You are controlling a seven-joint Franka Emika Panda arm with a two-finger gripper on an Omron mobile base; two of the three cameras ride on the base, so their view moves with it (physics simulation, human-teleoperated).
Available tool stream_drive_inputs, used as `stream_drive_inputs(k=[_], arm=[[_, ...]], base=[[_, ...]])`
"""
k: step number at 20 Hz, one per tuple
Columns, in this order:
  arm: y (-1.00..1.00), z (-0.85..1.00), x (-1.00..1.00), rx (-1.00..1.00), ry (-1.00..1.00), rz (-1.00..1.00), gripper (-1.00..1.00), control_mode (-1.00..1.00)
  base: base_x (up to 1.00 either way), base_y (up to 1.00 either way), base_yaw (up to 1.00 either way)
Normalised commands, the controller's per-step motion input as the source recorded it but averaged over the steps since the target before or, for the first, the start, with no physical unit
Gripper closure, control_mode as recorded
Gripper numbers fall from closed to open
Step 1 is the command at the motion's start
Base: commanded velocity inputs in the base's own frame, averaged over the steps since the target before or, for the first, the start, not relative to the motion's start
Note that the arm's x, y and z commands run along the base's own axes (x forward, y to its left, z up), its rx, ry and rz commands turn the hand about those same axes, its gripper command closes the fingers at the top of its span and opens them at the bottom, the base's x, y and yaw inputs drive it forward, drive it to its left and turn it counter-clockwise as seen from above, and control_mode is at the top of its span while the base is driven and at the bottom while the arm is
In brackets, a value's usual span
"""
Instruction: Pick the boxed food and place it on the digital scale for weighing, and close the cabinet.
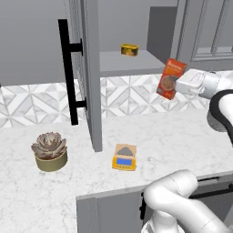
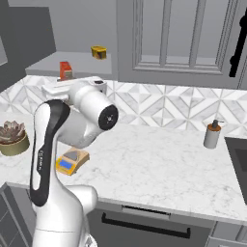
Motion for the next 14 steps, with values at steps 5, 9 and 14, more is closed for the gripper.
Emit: stream_drive_inputs(k=[5, 9, 14], arm=[[-0.32, -0.40, 0.05, 0.02, 0.12, 0.20, 1.00, -1.00], [-0.01, -0.69, 0.17, 0.00, -0.01, 0.22, 1.00, -1.00], [0.05, -0.72, 0.26, -0.01, -0.02, 0.28, 1.00, -1.00]], base=[[0.00, 0.00, 0.00], [0.00, 0.00, 0.00], [0.00, 0.00, 0.00]])
